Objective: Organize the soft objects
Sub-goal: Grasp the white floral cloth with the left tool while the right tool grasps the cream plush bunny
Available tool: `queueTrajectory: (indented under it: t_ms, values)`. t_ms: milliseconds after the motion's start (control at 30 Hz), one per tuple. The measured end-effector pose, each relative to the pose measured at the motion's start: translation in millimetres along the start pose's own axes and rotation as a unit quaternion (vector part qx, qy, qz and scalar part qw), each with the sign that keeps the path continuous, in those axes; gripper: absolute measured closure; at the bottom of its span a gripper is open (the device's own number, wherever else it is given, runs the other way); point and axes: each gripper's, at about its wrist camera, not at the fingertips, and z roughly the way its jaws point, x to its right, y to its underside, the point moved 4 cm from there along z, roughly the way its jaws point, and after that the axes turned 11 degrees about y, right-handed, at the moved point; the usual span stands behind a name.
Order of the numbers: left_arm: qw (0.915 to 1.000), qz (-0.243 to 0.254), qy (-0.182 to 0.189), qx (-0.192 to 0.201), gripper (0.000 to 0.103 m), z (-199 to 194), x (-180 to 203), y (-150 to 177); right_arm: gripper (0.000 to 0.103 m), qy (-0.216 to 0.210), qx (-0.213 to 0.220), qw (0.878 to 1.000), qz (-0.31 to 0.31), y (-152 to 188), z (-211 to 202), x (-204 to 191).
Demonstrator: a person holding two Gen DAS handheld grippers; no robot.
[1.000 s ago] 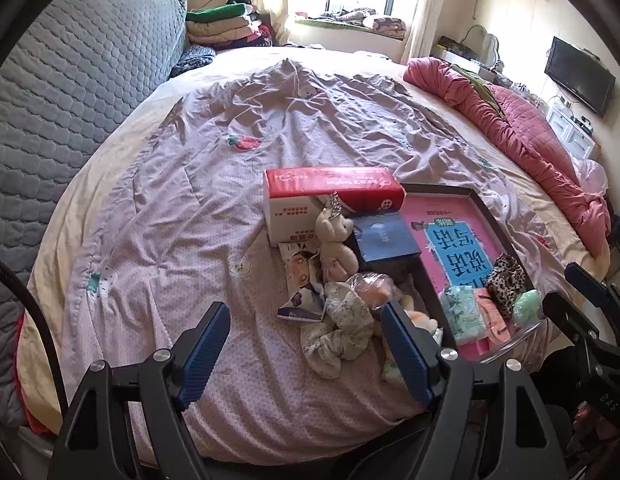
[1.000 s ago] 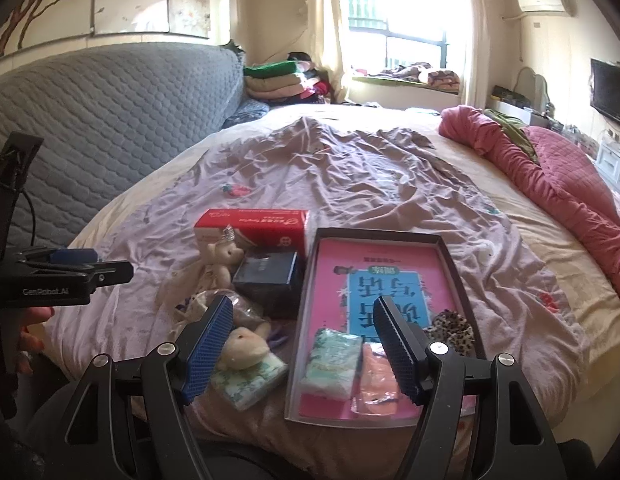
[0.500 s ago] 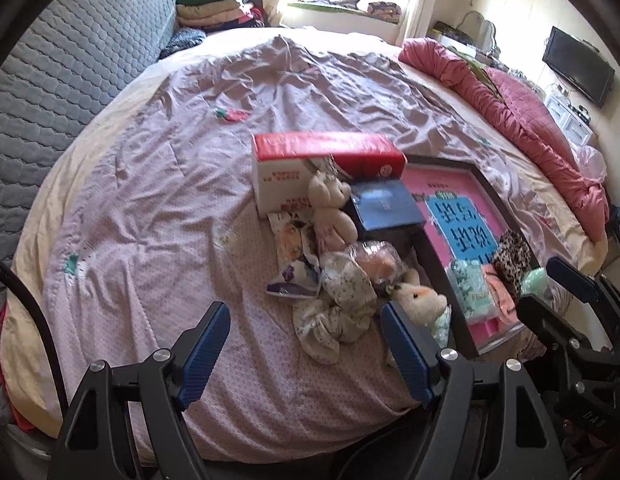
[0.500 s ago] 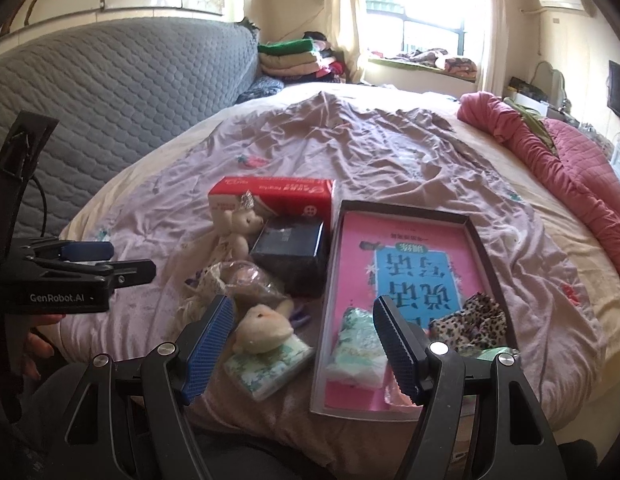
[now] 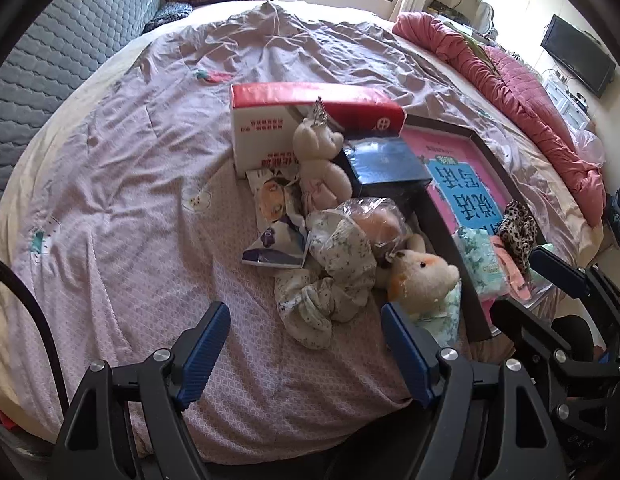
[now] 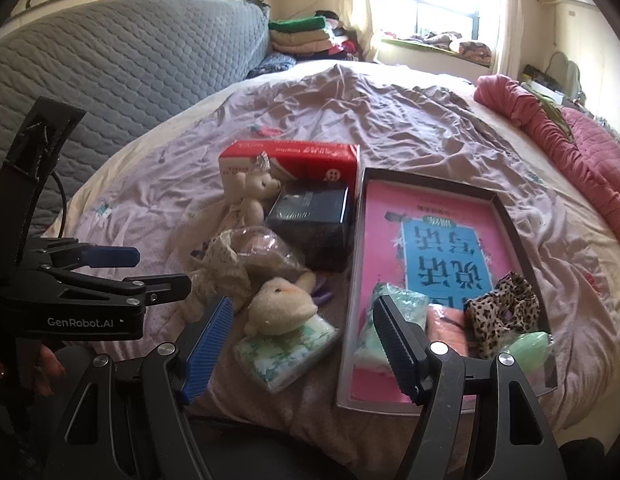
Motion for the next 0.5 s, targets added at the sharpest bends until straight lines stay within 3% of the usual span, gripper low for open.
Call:
queueTrajectory:
  t_ms: [500]
  values:
    - [0.9994, -0.02, 0.01, -0.025, 0.026, 27, -17, 6, 0.029, -0.009, -0.022, 1.0, -0.006, 5, 24, -7]
